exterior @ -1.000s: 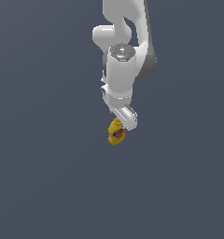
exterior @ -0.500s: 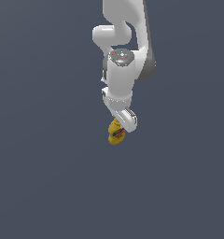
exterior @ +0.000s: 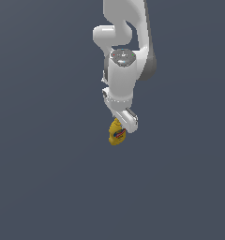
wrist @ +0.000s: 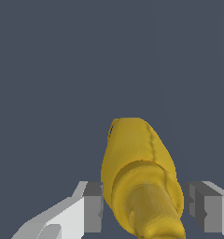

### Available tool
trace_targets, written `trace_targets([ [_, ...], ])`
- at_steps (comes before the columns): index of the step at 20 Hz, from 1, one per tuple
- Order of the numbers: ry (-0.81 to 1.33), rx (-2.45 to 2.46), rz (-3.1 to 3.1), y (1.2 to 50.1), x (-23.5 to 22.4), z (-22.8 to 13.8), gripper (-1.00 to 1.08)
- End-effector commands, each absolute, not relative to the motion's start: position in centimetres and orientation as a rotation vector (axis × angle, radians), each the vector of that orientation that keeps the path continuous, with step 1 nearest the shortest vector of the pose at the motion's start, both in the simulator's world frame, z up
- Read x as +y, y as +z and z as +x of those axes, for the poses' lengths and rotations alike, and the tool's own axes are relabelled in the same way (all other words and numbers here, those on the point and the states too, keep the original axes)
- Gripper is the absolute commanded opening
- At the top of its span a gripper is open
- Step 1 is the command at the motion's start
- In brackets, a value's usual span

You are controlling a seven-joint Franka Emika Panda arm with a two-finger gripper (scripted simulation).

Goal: Pick up the object and move it to a goal position.

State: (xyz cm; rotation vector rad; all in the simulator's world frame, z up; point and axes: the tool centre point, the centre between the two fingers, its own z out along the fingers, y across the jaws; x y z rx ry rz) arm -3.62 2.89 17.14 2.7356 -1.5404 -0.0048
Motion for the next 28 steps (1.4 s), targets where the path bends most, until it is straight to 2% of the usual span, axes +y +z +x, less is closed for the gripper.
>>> trace_targets([
  [1, 0.001, -1.540, 2.739, 17.8, 3.4, -3.5, -1.00],
  [8, 0.002, -1.540, 2.738, 21.2, 6.3, -3.3, -1.00],
  [20, 0.001, -1.541, 2.737, 30.3, 14.5, -2.4, -1.00],
  [28, 0.001, -1.541, 2.738, 33.5, 17.5, -1.8, -1.00],
])
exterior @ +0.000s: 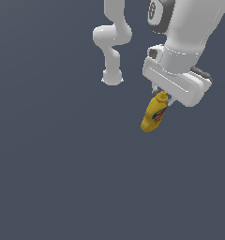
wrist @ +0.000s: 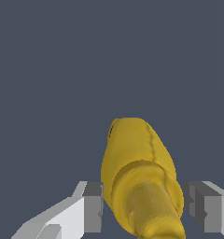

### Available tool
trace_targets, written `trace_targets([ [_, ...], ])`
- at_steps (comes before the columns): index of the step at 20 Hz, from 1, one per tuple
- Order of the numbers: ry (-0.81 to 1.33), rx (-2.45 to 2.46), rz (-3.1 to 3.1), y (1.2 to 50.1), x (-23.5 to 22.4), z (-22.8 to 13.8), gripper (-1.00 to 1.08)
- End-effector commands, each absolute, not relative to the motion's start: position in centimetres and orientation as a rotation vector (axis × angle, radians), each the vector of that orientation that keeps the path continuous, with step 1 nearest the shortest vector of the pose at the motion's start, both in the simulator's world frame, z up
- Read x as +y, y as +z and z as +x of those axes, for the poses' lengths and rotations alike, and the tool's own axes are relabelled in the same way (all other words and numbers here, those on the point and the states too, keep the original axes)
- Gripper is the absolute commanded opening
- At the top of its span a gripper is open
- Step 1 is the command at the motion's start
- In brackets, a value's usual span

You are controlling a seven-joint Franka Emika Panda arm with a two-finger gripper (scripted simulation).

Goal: Pick up the object and move it to a goal position.

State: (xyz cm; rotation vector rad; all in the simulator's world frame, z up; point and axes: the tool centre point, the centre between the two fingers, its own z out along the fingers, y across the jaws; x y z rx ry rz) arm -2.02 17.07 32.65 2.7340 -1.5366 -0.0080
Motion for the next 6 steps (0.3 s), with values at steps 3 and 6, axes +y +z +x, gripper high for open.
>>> trace_targets([
  [3, 0.001, -1.541, 2.738, 33.95, 17.87, -1.71, -1.00],
  [6, 0.001, -1.541, 2.738, 34.08, 18.00, -1.67, -1.00],
])
